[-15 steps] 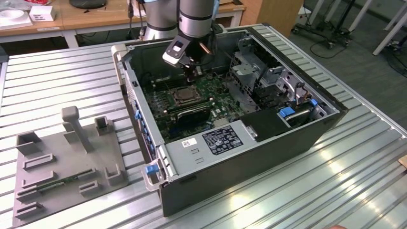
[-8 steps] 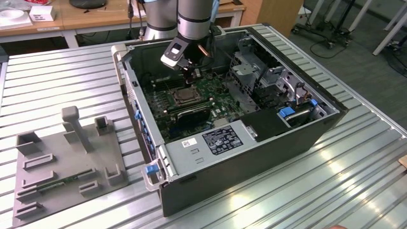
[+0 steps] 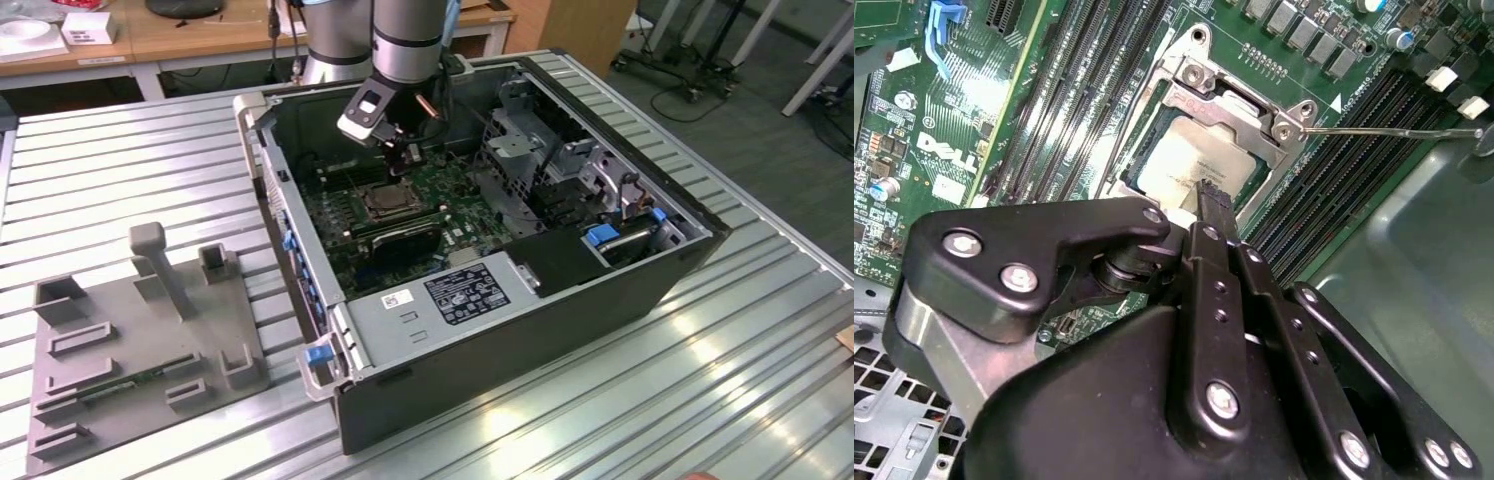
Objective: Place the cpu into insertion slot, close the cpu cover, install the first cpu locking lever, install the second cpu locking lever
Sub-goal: 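Close the cpu cover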
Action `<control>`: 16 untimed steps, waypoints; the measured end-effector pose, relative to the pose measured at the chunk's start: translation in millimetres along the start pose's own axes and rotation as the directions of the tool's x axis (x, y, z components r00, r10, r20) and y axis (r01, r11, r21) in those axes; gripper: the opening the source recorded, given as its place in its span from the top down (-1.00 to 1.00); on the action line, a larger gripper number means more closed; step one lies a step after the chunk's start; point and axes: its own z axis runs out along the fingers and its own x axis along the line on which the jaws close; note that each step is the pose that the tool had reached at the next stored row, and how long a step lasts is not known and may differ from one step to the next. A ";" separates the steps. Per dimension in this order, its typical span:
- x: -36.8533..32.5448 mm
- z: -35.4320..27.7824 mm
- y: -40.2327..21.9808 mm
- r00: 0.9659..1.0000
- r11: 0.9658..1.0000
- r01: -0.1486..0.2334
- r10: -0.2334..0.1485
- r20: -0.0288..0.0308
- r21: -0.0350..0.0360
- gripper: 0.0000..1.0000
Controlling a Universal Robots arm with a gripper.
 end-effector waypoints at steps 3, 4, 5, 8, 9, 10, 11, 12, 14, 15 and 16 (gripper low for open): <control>0.0 0.0 0.0 1.000 1.000 0.000 0.000 0.000 0.000 0.79; 0.0 0.0 0.0 1.000 1.000 0.001 -0.001 0.000 0.000 0.79; 0.0 0.0 0.0 1.000 1.000 0.003 -0.003 0.000 0.000 0.79; 0.0 0.0 -0.1 1.000 1.000 0.017 -0.017 0.000 0.001 0.79; 0.0 0.0 -0.1 1.000 1.000 0.027 -0.027 0.000 0.001 0.79; 0.0 0.0 -0.1 0.999 0.999 0.040 -0.040 0.000 0.001 0.79; 0.0 0.0 -0.3 0.999 0.999 0.052 -0.052 0.000 0.001 0.79; 0.0 0.0 -0.4 0.998 0.998 0.062 -0.062 0.000 0.002 0.79; 0.0 0.0 -0.4 0.998 0.998 0.065 -0.065 0.000 0.002 0.79; 0.0 0.0 -0.4 0.998 0.998 0.065 -0.065 0.000 0.002 0.79; 0.0 0.0 -0.4 0.998 0.998 0.065 -0.065 0.000 0.002 0.79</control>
